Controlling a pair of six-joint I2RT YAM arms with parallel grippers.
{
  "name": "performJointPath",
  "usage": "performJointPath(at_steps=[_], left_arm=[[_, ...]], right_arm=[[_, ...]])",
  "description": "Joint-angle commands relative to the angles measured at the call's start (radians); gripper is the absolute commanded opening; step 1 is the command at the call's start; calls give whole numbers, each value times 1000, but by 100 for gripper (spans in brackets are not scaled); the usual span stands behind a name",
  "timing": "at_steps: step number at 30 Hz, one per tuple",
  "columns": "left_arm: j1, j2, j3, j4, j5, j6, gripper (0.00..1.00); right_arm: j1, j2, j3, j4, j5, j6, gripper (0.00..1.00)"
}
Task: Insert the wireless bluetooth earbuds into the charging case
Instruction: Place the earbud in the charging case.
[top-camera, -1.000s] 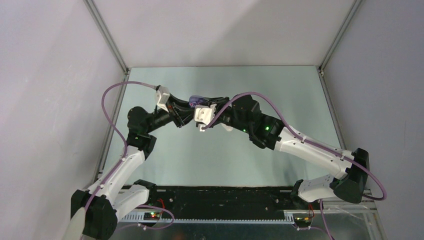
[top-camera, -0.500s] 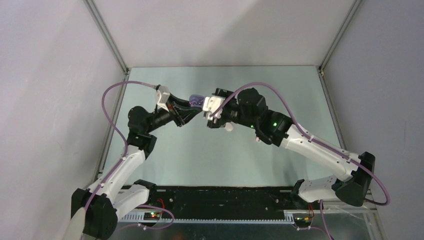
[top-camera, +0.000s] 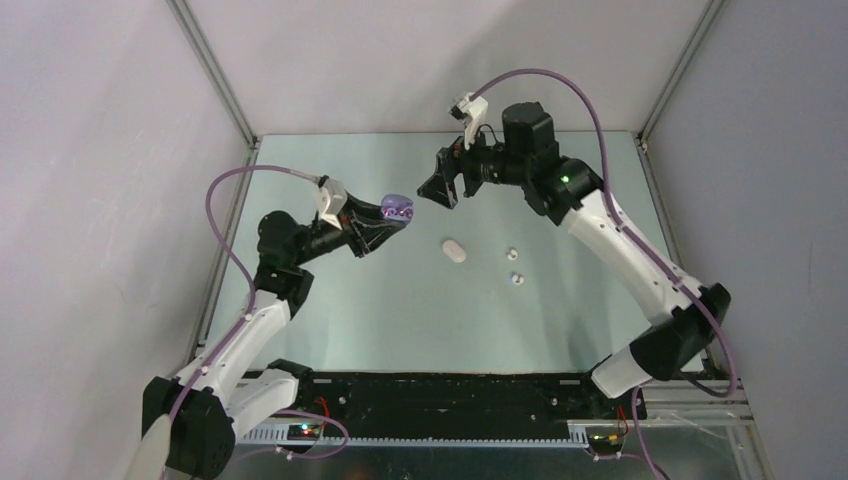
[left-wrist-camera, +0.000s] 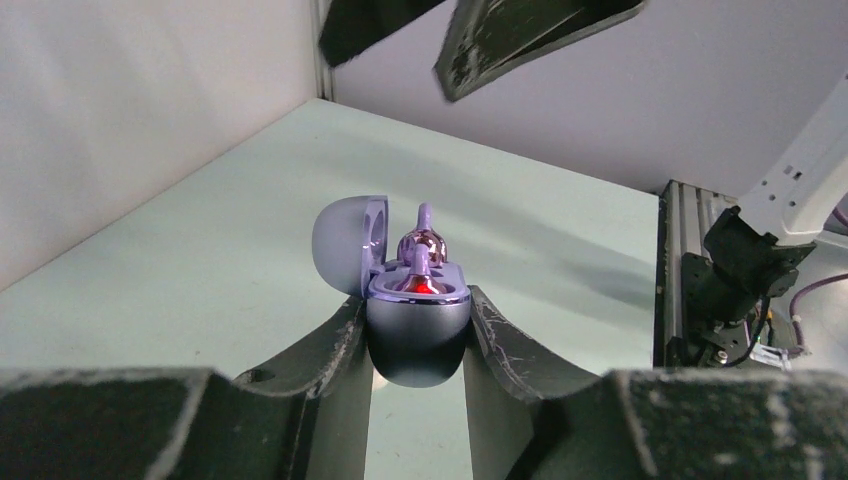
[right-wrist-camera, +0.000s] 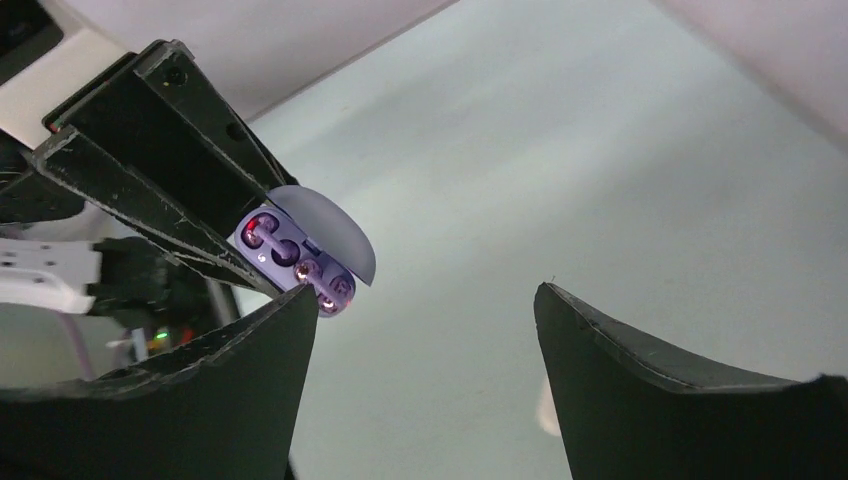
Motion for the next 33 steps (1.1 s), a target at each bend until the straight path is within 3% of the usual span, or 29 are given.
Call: performJointPath(at_steps=[1,8,17,33], left_arm=[[-4,-19,49,-12,26,64,0],[-4,-39,58,-67,20,96,0],[-7,-42,58,-71,20,94,0],[-7,-40,60,-67,32,105,0]], right_arm=[[-19,100,92,-81,-265,167,84],[-20,137,107,-62,-321,171,85],[-23,161,109,-56,-320,189,78],[-5,190,118,-91,-209,170,70]])
